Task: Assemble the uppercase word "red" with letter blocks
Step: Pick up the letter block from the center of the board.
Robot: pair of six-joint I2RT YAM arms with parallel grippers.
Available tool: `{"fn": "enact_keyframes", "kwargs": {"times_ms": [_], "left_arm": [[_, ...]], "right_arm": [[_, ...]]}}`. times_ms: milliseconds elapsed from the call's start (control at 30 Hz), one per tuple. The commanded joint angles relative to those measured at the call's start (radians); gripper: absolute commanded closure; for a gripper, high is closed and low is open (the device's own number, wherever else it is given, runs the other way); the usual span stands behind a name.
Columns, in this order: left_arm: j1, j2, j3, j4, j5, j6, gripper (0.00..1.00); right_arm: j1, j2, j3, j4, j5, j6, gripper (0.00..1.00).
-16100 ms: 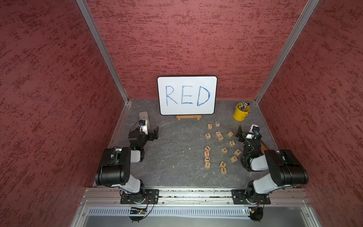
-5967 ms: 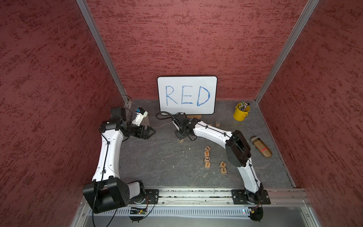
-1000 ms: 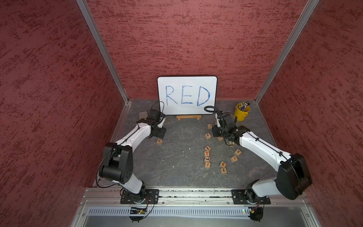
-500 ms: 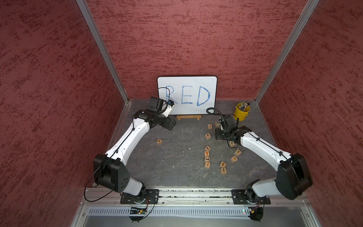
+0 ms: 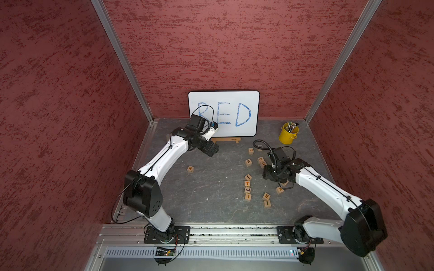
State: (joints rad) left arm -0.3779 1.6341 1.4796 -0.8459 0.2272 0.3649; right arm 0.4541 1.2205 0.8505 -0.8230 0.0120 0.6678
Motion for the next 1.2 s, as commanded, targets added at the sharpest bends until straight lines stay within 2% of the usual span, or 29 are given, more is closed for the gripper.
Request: {"fn": "enact_keyframes", "kwargs": {"times_ms": [0,100,333,567,733,1167], "left_arm": [[-0.006,0.004,-0.009,0.051,0.034,0.025,0.00],[-0.012,0.013,-0.005,0.064,0.044,0.021,0.00],[-0.016,0.011,-0.021,0.093,0.062,0.018,0.00],[-0.020,-0.006,-0.066,0.131,0.081,0.016,0.00],[-0.020,-0.005,-0.077,0.139,0.090,0.017,0.00],[-0.019,-0.036,-0.118,0.154,0.093,0.017,0.00]], "right_arm": [[0.005,-0.026,-0.041,-0.045,-0.073,0.126,0.33],[0.035,-0.026,-0.070,-0.034,-0.124,0.170,0.31],[0.115,-0.001,-0.099,-0.002,-0.089,0.265,0.35],[0.172,-0.069,-0.191,0.027,-0.048,0.408,0.39],[0.172,-0.080,-0.178,-0.004,-0.008,0.419,0.39],[0.172,-0.016,-0.224,0.084,-0.056,0.413,0.41]]}}
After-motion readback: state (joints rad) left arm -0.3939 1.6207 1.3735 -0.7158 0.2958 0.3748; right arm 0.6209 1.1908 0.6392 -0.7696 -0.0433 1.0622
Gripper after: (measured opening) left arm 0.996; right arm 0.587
